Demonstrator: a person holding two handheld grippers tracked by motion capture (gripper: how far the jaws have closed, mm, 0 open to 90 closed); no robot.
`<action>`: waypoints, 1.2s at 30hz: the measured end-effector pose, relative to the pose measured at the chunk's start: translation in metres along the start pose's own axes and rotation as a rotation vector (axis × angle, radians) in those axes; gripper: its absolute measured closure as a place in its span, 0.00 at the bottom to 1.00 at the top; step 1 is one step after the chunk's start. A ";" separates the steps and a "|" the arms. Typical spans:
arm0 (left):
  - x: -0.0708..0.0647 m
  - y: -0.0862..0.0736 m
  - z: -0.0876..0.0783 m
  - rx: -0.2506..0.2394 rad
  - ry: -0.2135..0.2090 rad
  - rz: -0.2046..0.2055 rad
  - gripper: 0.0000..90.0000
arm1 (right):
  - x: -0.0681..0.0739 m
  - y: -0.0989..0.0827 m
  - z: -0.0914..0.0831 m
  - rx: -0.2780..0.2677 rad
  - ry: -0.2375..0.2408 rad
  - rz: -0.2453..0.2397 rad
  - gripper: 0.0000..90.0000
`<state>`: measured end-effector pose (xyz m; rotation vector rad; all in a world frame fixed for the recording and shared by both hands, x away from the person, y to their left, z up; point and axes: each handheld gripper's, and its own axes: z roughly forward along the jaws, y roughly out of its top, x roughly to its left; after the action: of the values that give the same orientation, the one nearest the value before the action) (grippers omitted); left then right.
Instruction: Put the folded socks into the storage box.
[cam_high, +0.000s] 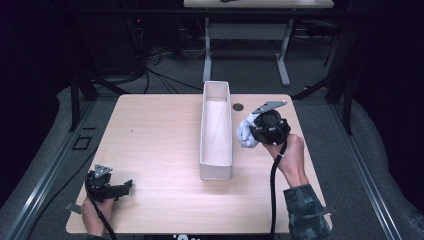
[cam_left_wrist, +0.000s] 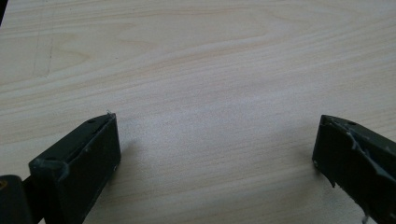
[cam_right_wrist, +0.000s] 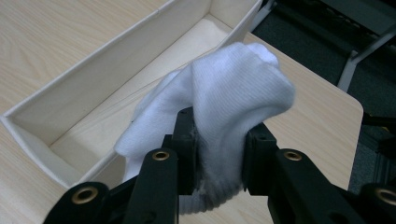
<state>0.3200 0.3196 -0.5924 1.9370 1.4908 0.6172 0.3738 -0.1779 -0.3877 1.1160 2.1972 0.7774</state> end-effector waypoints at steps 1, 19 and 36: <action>0.000 0.000 0.000 0.000 0.000 0.000 0.01 | 0.001 0.001 0.000 -0.001 0.006 0.003 0.79; 0.000 0.000 0.000 0.000 0.000 0.000 0.01 | 0.011 0.020 0.000 -0.031 0.007 -0.023 0.78; 0.000 0.000 0.000 0.001 -0.003 0.002 0.01 | 0.025 0.032 0.006 -0.055 0.059 -0.046 0.78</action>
<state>0.3197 0.3195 -0.5923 1.9394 1.4881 0.6148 0.3819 -0.1396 -0.3745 1.0245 2.2276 0.8557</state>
